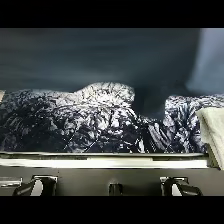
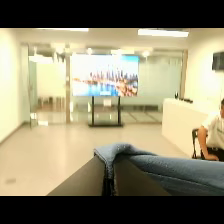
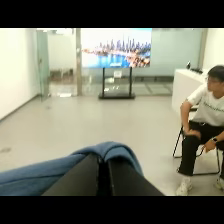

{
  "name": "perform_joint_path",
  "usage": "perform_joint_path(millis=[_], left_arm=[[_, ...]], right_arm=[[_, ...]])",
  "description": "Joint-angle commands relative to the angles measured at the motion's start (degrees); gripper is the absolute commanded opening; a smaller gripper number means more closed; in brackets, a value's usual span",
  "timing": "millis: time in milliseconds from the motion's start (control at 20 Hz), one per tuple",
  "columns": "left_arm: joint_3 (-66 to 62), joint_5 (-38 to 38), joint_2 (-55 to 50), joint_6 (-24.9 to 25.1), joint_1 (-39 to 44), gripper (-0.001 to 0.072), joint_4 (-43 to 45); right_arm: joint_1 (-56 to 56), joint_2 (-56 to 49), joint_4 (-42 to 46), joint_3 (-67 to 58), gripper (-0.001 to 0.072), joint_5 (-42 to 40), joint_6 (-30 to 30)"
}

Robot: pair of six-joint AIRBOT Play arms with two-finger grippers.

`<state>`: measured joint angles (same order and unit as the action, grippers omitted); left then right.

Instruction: Fold the clothes and pants, and hang the long-sleeved shirts on hangers.

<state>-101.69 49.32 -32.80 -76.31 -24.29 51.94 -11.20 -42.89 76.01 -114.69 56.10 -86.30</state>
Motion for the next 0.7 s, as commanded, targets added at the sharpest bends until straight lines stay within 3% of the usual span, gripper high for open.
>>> perform_joint_path(millis=[0,100,200,350,450,650], left_arm=[[-3.17,-0.79,1.11,-1.33,0.02,0.0016,3.32],[-3.32,2.32,0.26,-2.36,0.04,0.0016,5.4],[-3.04,13.31,-2.73,-4.24,-0.04,0.0016,5.68],[4.66,31.47,-10.29,-6.8,0.15,0.0016,5.55],[16.31,31.76,-14.6,-5.49,1.86,0.0016,6.56],[35.28,20.79,-25.59,-4.15,6.99,0.0016,6.78]], right_arm=[[0.02,3.26,2.71,-0.52,0.0033,-0.35,-3.1],[0.02,2.75,2.73,-0.52,0.0033,1.88,-4.98],[0.02,0.26,2.62,-0.5,0.0033,10.12,-4.94],[0.04,-10.05,2.4,1.92,0.0032,35.15,-5.66],[0.04,-18.73,-0.02,10.12,0.0032,44.37,-6.69],[0.26,-32.28,-7.21,31.52,0.003,35.52,-9.05]])
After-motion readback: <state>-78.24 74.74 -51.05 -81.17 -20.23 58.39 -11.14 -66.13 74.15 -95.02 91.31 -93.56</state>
